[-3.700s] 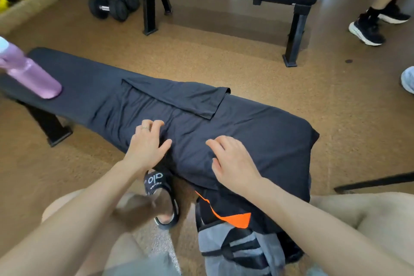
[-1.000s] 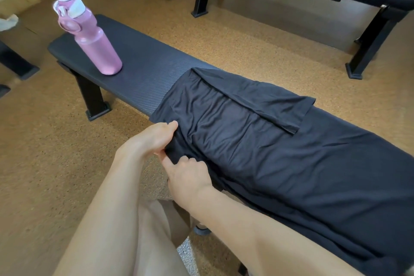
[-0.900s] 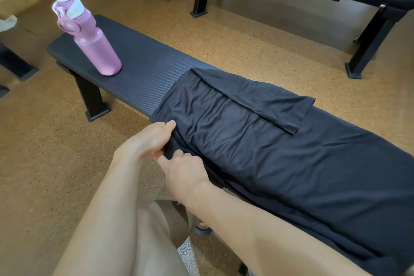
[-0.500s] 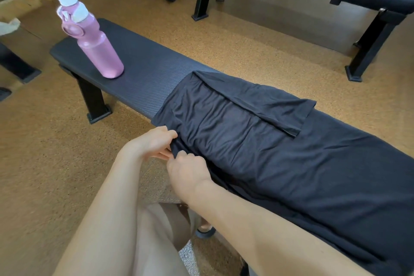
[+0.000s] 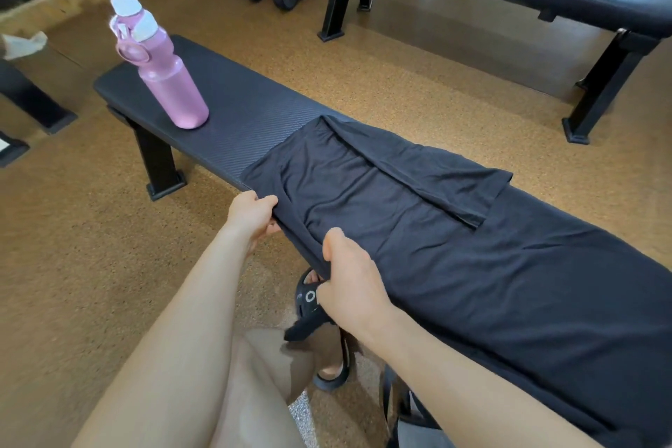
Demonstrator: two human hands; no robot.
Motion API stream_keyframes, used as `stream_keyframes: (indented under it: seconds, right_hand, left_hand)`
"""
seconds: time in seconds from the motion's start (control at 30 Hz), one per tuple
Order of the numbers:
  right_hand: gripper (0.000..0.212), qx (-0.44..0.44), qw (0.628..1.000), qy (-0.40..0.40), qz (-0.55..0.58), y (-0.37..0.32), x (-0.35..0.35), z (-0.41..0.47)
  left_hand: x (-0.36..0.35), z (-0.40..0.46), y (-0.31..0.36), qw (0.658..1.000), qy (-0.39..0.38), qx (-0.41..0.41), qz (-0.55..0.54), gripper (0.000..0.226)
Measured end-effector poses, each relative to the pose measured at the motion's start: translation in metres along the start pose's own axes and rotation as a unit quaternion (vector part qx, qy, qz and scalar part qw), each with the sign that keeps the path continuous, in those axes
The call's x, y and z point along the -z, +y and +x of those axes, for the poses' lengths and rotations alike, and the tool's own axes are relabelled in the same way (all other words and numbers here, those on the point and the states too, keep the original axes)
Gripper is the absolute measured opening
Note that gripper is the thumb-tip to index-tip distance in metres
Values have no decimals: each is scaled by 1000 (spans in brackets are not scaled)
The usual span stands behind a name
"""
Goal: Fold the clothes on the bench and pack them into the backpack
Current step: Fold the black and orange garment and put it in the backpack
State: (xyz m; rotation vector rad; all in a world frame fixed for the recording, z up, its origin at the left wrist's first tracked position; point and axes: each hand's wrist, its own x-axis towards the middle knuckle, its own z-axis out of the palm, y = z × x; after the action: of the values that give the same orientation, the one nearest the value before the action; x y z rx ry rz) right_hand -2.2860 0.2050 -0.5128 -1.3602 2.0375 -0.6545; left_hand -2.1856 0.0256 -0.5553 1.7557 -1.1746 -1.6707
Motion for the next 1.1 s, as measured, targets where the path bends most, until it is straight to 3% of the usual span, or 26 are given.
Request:
stream_keyframes:
  seconds: [0.17,0.27,0.37,0.47,0.6,0.7,0.8,0.87,0.93,1.0,1.1]
  right_hand:
    - [30,-106,993,-14,43,41,35,5]
    - [23,-148,987,-58,17,67,53,19]
    - [21,-148,985,-82,27,84,74,25]
    - [20,-132,988,-46,62,94,95,36]
    - [17,-91,995,-16,-38,116,102,52]
    - [8,-36,985,-28,-167,132,84,51]
    - [10,28,959,42,-278,144,68,47]
    - [30,75,929,83,-354,150,62,44]
    - [39,79,912,116,-386,157,59,43]
    - [33,79,905,143,-392,160,60,42]
    - [34,67,892,171,-414,166,70,35]
  left_hand:
    - [-1,6,-3,999,41,-25,19,8]
    - [-2,7,-5,995,82,-28,56,19]
    - [-4,7,-5,990,111,-27,78,18]
    - [-6,4,-1,990,115,-23,80,23]
    - [-15,-4,5,969,153,-90,170,55]
    - [-20,-7,5,915,159,-198,315,41]
    - [-22,-13,9,862,68,-271,423,39]
    - [-31,-21,9,825,-4,-334,456,46]
    - [-48,-33,4,776,-57,-392,492,52]
    - [-69,-42,-7,709,-98,-433,548,49]
    - [-89,-45,-26,640,-88,-464,607,32]
